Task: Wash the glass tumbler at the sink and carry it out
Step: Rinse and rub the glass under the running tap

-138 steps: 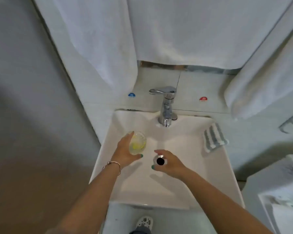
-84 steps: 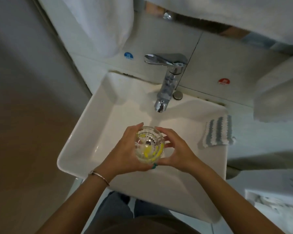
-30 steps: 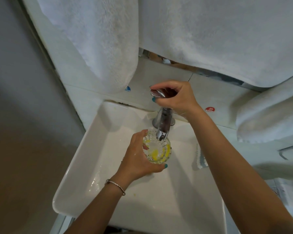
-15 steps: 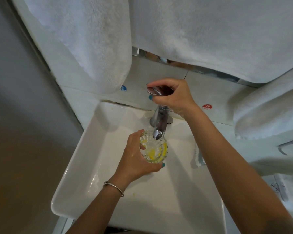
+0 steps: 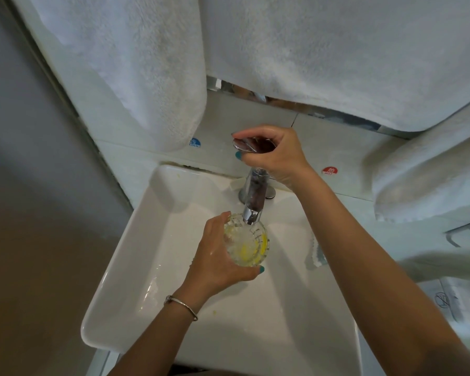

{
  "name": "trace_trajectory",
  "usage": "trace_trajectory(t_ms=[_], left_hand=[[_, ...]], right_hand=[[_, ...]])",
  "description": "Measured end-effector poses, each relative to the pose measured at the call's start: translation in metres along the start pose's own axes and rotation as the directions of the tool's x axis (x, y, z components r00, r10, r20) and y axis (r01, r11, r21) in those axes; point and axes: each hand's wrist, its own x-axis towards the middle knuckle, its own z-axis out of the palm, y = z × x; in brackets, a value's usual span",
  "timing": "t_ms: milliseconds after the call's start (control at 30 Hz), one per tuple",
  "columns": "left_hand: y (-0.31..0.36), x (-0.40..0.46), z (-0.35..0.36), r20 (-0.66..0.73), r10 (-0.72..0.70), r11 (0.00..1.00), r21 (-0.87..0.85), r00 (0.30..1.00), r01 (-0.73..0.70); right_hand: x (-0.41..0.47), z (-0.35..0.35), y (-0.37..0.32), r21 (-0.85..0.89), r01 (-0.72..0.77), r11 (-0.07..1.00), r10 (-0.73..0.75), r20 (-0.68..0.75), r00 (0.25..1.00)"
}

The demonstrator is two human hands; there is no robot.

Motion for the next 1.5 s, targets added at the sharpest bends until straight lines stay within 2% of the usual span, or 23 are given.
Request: trace_trajectory(t_ms=[500,600,667,733,800,867,933,1000,1033,1100,1300,1433,1500], left_hand=[[0.005,-0.004,-0.004,-0.029,0.004,1.0,-0.006,1.0,-0.004],[0.004,-0.005,-0.004,-0.03,0.01,1.0,-0.006,0.999,-0.01],[0.002,-0.006,-0.004,-0.037,0.015,1.0,-0.005,0.999,-0.015],[0.0,-0.009,-0.004,-0.044,0.013,1.0,-0.01,0.999,-0.013],[-0.003,-0.011,-0.002,-0.05,0.005,1.0,-0.015,0.999,-0.006],[-0.006,-0.014,0.0,-0.062,-0.016,1.0,-0.02,0.998,0.015],[-0.008,-0.016,0.003,-0.076,-0.041,0.999,-0.016,0.996,0.04],[-0.011,-0.019,0.006,-0.097,-0.057,0.998,-0.026,0.994,0.055],[-0.012,-0.02,0.008,-0.108,-0.065,0.997,-0.037,0.992,0.062],[-0.013,-0.023,0.008,-0.123,-0.085,0.996,-0.043,0.989,0.08],[-0.016,-0.028,0.005,-0.103,-0.114,0.993,-0.01,0.988,0.114],[-0.023,-0.03,-0.002,-0.007,-0.128,0.992,0.02,0.992,0.128],[-0.028,-0.032,-0.007,0.054,-0.142,0.989,-0.026,0.988,0.144]], right_hand=[[0.001,0.003,0.004,0.013,0.027,1.0,-0.027,-0.009,1.0],[-0.002,0.001,0.002,-0.065,0.044,0.997,-0.045,-0.009,0.999],[-0.015,-0.002,0.003,-0.221,0.061,0.973,-0.082,-0.086,0.993],[-0.044,0.002,0.007,-0.264,0.01,0.964,-0.082,-0.262,0.962],[-0.086,0.015,0.019,-0.152,-0.077,0.985,0.003,-0.437,0.899],[-0.128,0.033,0.031,-0.022,-0.209,0.978,0.173,-0.48,0.86],[-0.157,0.05,0.04,0.173,-0.415,0.893,0.449,-0.367,0.815],[-0.172,0.064,0.044,0.375,-0.593,0.712,0.673,-0.122,0.73],[-0.176,0.069,0.045,0.441,-0.643,0.626,0.721,-0.012,0.693],[-0.18,0.076,0.046,0.503,-0.663,0.554,0.738,0.073,0.671],[-0.182,0.088,0.046,0.426,-0.664,0.614,0.713,0.06,0.698],[-0.182,0.09,0.048,0.379,-0.673,0.635,0.708,0.063,0.704],[-0.183,0.089,0.049,0.36,-0.672,0.647,0.702,0.06,0.709]])
